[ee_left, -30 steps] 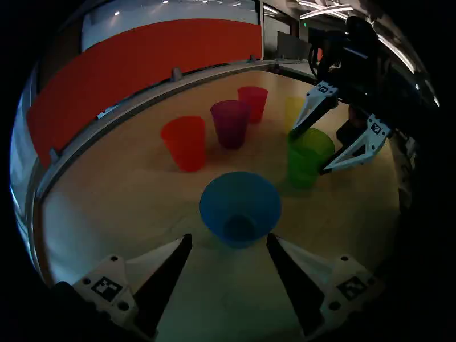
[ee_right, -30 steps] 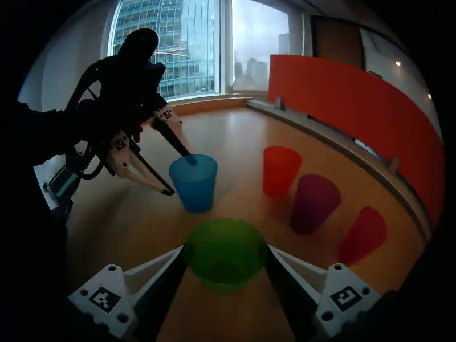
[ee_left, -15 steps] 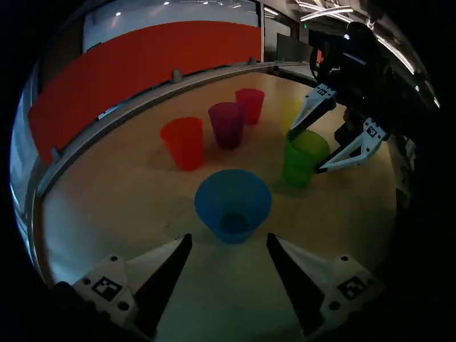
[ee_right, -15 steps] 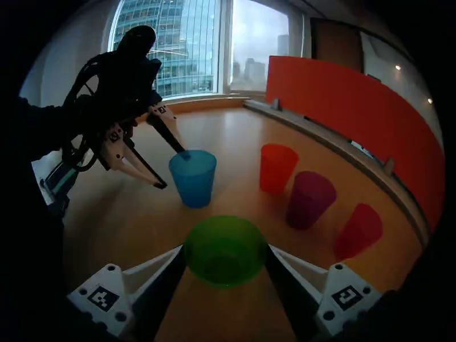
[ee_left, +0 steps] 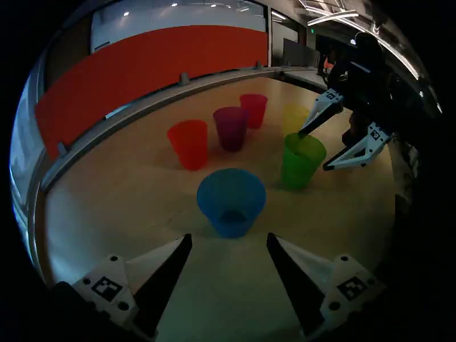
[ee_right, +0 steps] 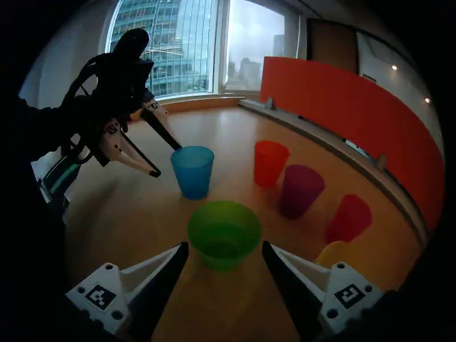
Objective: Pour water
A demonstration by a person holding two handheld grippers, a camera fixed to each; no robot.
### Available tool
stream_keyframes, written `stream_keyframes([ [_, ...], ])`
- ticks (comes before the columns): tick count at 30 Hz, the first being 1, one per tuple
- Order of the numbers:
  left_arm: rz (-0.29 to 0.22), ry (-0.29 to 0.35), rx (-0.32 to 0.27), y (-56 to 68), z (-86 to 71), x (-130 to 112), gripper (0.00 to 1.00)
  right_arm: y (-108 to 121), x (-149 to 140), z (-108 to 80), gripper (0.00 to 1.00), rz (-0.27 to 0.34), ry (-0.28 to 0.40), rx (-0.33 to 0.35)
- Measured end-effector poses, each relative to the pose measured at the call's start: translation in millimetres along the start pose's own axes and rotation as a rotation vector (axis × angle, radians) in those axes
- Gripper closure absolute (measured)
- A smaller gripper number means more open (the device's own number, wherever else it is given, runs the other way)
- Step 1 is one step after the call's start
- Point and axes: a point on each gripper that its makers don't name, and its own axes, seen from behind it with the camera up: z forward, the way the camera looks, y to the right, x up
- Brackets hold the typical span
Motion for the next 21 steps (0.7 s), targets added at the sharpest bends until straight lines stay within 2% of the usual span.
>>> stream_keyframes([
  [12,-0.045,0.055,0.043,3.6,-16.0,6,0.02,2,-9,-37.2,0.0,0.032,0.036,-0.057],
  [21,-0.061,0.101,0.087,3.6,-25.9,10,0.02,6,-7,-54.6,0.0,0.066,0.08,-0.111],
])
